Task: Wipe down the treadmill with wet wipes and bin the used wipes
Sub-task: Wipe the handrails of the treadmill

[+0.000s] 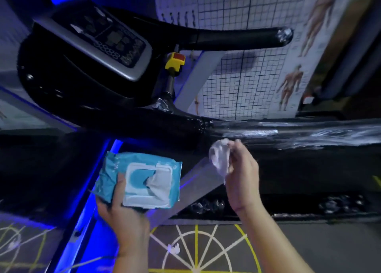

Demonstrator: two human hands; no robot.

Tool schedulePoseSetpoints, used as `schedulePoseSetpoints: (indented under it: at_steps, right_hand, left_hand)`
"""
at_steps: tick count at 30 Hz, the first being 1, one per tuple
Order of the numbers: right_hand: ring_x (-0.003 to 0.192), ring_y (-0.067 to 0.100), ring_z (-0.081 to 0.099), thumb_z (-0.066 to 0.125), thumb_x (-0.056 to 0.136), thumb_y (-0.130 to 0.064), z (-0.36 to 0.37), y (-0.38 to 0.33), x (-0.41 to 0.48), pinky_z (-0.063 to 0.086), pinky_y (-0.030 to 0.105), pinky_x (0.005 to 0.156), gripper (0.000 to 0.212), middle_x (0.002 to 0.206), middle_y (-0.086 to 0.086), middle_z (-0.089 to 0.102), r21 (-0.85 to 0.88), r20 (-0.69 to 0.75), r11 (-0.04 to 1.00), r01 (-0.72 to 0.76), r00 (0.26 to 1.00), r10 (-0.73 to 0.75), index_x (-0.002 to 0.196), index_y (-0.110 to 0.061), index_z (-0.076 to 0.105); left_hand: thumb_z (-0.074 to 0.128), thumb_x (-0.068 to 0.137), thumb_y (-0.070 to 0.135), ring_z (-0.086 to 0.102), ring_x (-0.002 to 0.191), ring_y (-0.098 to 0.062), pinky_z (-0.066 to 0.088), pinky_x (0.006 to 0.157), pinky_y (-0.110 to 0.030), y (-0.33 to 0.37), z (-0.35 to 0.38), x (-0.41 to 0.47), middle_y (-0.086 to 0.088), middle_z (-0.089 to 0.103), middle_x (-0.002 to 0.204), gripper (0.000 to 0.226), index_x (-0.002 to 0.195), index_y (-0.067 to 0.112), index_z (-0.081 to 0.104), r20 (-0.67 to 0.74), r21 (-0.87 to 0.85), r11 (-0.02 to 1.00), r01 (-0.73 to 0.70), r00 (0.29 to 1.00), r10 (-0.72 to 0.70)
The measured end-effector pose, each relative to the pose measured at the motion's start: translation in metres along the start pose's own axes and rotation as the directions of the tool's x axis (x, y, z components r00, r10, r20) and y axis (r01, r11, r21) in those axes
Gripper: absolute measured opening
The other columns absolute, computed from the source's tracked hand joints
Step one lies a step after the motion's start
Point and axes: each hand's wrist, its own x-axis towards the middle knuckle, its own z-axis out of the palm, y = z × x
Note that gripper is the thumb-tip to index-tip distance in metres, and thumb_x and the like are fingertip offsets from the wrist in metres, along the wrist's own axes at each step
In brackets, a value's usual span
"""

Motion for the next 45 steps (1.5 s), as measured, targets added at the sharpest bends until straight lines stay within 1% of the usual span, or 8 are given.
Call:
schedulePoseSetpoints:
  at_steps: [5, 12, 17, 21, 27, 32, 37, 45]
  right_hand:
    - [0.096, 0.002, 0.065, 0.068, 0.094, -0.008, 0.038, 0.055, 0.008, 0.051, 0.023, 0.082, 0.018, 0.108, -0.010, 0.068, -0.517, 0.086, 0.749, 0.414, 0.896, -0.436, 0.110, -0.016, 0.065]
    - [0.109, 0.009, 0.051, 0.069, 0.090, -0.003, 0.041, 0.089, 0.031, 0.048, 0.028, 0.096, 0.029, 0.118, 0.002, 0.044, -0.769, 0.019, 0.408, 0.492, 0.655, -0.755, 0.119, -0.006, 0.067]
    - [0.106, -0.007, 0.047, 0.065, 0.087, 0.006, 0.037, 0.099, 0.036, 0.045, 0.016, 0.094, 0.030, 0.115, 0.009, 0.046, -0.797, -0.062, 0.403, 0.449, 0.603, -0.795, 0.116, -0.001, 0.066]
    - [0.093, 0.009, 0.058, 0.062, 0.091, -0.003, 0.015, 0.078, 0.047, 0.053, 0.030, 0.085, 0.020, 0.106, 0.011, 0.056, -0.766, -0.292, 0.531, 0.363, 0.539, -0.790, 0.110, -0.002, 0.067]
    - [0.095, 0.015, 0.062, 0.058, 0.090, -0.005, 0.014, 0.057, 0.032, 0.054, 0.035, 0.084, 0.025, 0.107, 0.003, 0.059, -0.694, -0.460, 0.653, 0.302, 0.512, -0.725, 0.112, -0.012, 0.068]
    - [0.099, 0.010, 0.058, 0.069, 0.090, -0.004, 0.046, 0.088, 0.022, 0.053, 0.026, 0.090, 0.025, 0.110, 0.009, 0.054, -0.768, -0.211, 0.495, 0.405, 0.570, -0.794, 0.115, -0.004, 0.071]
    - [0.123, 0.015, 0.051, 0.061, 0.083, 0.014, 0.025, 0.102, 0.020, 0.039, 0.026, 0.112, 0.051, 0.128, 0.011, 0.050, -0.812, 0.069, 0.328, 0.483, 0.637, -0.768, 0.131, -0.002, 0.061]
    - [0.102, 0.022, 0.057, 0.059, 0.077, 0.008, -0.056, 0.061, 0.046, 0.049, 0.027, 0.093, 0.037, 0.110, 0.012, 0.059, -0.902, 0.063, 0.231, 0.365, 0.641, -0.765, 0.111, -0.006, 0.065]
  left_hand:
    - [0.061, 0.100, -0.001, 0.075, 0.079, -0.004, 0.058, 0.060, -0.022, 0.009, -0.008, 0.037, 0.016, 0.079, 0.091, 0.029, 0.116, 0.023, 0.063, 0.152, 0.048, 0.998, 0.049, 0.987, -0.056]
    - [0.063, 0.097, -0.005, 0.076, 0.078, -0.009, 0.061, 0.062, -0.026, 0.001, -0.017, 0.076, 0.010, 0.081, 0.090, 0.030, 0.112, 0.022, 0.066, 0.270, 0.104, 0.986, 0.132, 0.950, -0.156]
    - [0.079, 0.085, 0.007, 0.077, 0.095, -0.022, 0.064, 0.065, -0.034, -0.003, -0.033, 0.084, -0.008, 0.078, 0.117, 0.053, 0.136, 0.006, 0.064, 0.311, 0.135, 0.957, 0.258, 0.906, -0.288]
    - [0.077, 0.088, 0.005, 0.073, 0.107, -0.033, 0.066, 0.068, -0.039, -0.014, -0.044, 0.089, -0.017, 0.072, 0.130, 0.054, 0.140, 0.009, 0.063, 0.307, 0.191, 0.912, 0.362, 0.861, -0.406]
    - [0.079, 0.088, 0.006, 0.070, 0.120, -0.039, 0.051, 0.104, -0.068, -0.031, -0.060, 0.094, -0.012, 0.075, 0.127, 0.032, 0.109, 0.030, 0.078, 0.284, 0.270, 0.863, 0.428, 0.821, -0.496]
    - [0.077, 0.090, 0.005, 0.070, 0.120, -0.037, 0.052, 0.105, -0.064, -0.044, -0.054, 0.093, -0.011, 0.075, 0.128, 0.032, 0.114, 0.028, 0.075, 0.272, 0.292, 0.838, 0.461, 0.800, -0.535]
    - [0.074, 0.093, 0.004, 0.071, 0.115, -0.031, 0.066, 0.080, -0.035, -0.054, -0.050, 0.081, -0.004, 0.075, 0.120, 0.031, 0.116, 0.026, 0.072, 0.244, 0.345, 0.833, 0.433, 0.815, -0.525]
    - [0.070, 0.098, 0.004, 0.069, 0.080, -0.009, 0.055, 0.044, -0.021, -0.050, -0.036, 0.038, 0.001, 0.072, 0.110, 0.049, 0.143, 0.019, 0.058, 0.181, 0.360, 0.807, 0.468, 0.814, -0.552]
